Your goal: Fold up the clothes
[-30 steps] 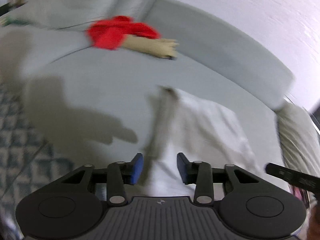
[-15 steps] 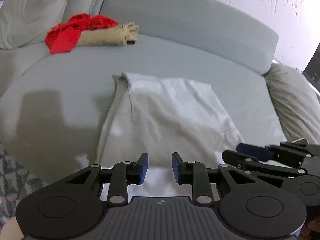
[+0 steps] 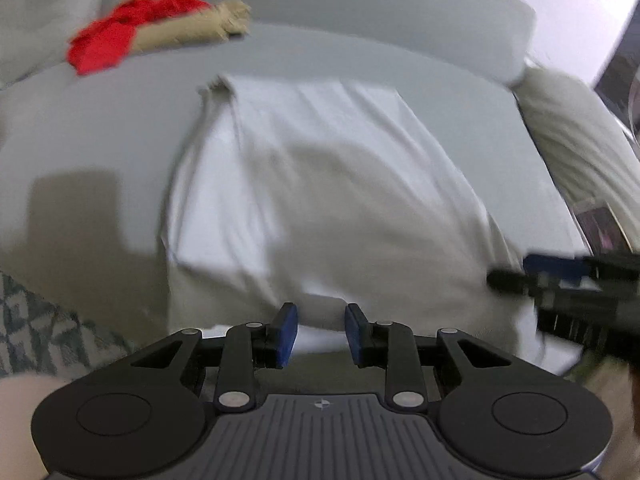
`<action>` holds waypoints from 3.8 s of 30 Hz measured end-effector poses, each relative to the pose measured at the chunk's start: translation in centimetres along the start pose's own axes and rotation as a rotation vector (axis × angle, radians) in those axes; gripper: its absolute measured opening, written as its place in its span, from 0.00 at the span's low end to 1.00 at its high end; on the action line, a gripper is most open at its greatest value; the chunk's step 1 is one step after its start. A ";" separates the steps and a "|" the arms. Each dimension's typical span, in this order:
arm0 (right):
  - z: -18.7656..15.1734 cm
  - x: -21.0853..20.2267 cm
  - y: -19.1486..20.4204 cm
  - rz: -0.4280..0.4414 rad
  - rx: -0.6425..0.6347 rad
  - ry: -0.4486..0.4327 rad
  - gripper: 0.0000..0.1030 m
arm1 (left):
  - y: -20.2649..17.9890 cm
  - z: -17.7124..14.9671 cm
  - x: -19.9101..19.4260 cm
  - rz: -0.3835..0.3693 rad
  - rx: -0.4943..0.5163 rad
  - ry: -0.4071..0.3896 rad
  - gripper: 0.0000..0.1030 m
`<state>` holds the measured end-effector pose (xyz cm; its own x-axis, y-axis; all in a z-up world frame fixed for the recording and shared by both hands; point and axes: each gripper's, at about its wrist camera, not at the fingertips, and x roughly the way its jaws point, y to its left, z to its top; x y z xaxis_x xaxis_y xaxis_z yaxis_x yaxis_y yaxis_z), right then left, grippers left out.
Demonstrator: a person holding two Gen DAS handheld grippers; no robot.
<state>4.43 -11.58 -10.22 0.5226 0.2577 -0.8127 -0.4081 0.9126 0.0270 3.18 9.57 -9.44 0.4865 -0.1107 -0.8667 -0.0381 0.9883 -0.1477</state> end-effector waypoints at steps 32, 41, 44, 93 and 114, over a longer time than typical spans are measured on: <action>9.4 11.6 -8.2 -0.028 0.254 -0.106 0.04 | 7.5 8.9 1.1 -0.047 -0.197 -0.261 0.07; 12.1 15.8 -6.2 0.626 0.418 -0.026 0.09 | 7.3 14.4 9.2 -0.240 -0.233 -0.156 0.09; 11.7 18.8 -7.8 0.595 0.559 -0.019 0.00 | 10.3 15.5 10.8 -0.165 -0.395 -0.233 0.08; -1.7 -8.7 -0.2 0.171 0.239 -0.023 0.86 | -1.9 -1.6 -3.7 0.112 -0.039 -0.099 0.76; -0.5 -3.9 0.0 0.227 0.283 -0.023 0.84 | 7.1 1.0 -3.6 0.115 -0.312 -0.221 0.79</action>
<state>2.07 -12.74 -7.36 0.4609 0.4679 -0.7541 -0.2936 0.8823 0.3680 2.02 17.05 -6.93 0.6388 0.0577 -0.7672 -0.3497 0.9100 -0.2227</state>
